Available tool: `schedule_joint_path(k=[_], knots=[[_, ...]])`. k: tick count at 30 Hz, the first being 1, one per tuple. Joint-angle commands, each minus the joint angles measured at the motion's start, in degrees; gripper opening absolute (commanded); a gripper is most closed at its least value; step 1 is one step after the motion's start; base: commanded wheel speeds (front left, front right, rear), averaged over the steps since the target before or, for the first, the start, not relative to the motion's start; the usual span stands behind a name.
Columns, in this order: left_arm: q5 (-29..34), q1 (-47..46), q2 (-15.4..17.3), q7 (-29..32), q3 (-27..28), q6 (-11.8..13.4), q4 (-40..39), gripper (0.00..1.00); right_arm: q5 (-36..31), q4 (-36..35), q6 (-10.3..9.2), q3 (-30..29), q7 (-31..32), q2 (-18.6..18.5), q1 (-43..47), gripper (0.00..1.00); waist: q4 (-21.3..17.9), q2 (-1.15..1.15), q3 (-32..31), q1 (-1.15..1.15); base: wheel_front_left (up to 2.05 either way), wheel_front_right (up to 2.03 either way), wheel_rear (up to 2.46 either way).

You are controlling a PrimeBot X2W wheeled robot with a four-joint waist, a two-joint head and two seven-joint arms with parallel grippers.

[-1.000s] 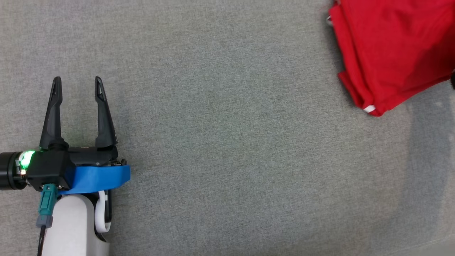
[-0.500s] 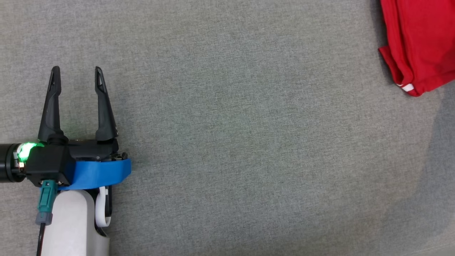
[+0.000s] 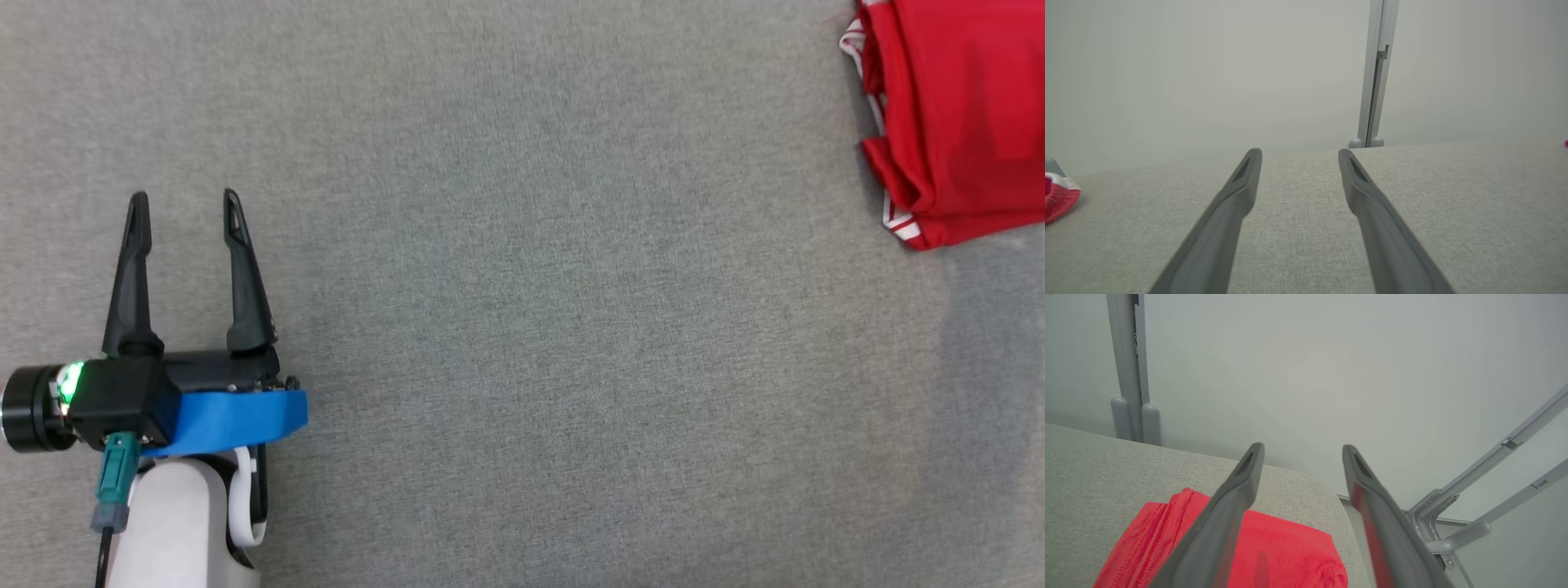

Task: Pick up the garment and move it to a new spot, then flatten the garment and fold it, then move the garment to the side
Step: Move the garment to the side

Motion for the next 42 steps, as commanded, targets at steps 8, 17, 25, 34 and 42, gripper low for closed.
schedule_joint_path(k=[8,17,25,34,42], knots=[[-1.34,3.67,-0.87,-0.25,0.77,0.31,1.12,1.0,-3.96,-11.34,-0.01,-5.54,-0.01,6.81,9.94,1.0,0.82,0.0,-6.0,0.0,0.0,0.0,0.0],[-2.3,7.83,-1.85,-0.25,1.28,0.18,3.34,1.0,-5.03,-21.15,-0.01,-6.39,-0.01,13.95,22.14,1.0,2.52,0.0,-12.82,0.0,0.0,0.0,0.0],[-2.88,11.43,-2.42,-0.25,1.51,-0.13,5.31,1.0,-4.95,-26.67,-0.01,-7.94,-0.01,18.59,34.12,1.0,3.15,0.0,-17.86,0.0,0.0,0.0,0.0],[-3.14,12.91,-2.71,-0.25,1.4,-0.6,6.77,1.0,-5.6,-33.72,0.0,-13.55,-0.01,21.97,47.03,1.0,4.08,0.0,-21.04,0.0,0.0,0.0,0.0],[-3.43,14.15,-2.79,-0.25,0.62,-0.82,7.77,1.0,-7.73,-39.05,0.0,-16.64,-0.01,26.66,56.34,1.0,4.81,0.0,-24.05,0.0,0.0,0.0,0.0]])
